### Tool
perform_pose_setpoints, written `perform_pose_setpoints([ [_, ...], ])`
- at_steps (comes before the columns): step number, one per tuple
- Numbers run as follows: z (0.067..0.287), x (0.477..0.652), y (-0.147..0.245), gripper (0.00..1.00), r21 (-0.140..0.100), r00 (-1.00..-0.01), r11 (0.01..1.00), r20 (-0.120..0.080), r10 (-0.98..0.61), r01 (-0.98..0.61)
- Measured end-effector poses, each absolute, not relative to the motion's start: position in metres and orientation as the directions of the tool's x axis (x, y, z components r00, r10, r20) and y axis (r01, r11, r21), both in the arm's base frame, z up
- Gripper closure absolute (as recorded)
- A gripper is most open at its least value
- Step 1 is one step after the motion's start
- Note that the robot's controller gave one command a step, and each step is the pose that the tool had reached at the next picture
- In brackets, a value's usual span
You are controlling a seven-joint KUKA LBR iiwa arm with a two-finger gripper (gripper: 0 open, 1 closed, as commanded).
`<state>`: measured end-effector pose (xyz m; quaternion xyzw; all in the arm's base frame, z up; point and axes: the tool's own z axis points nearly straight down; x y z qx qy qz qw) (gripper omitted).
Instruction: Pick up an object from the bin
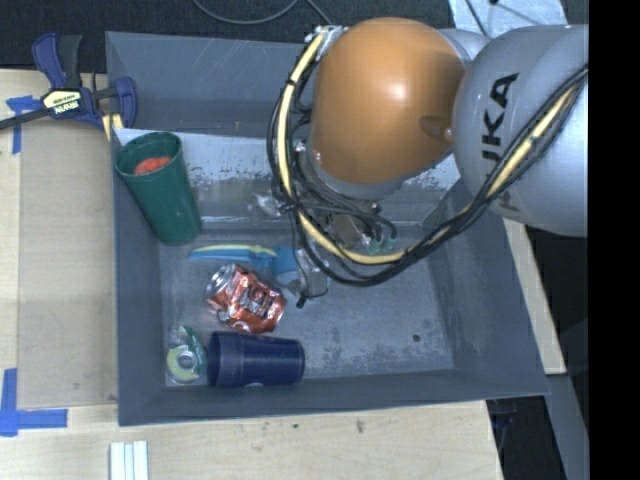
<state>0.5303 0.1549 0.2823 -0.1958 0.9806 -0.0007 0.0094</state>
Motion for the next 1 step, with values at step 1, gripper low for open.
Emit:
perform_pose_setpoints([
  [1,0.2391,0.5150,0.1661,0.00,-0.010,-0.886,0.887,-0.032,-0.462,-0.462],
])
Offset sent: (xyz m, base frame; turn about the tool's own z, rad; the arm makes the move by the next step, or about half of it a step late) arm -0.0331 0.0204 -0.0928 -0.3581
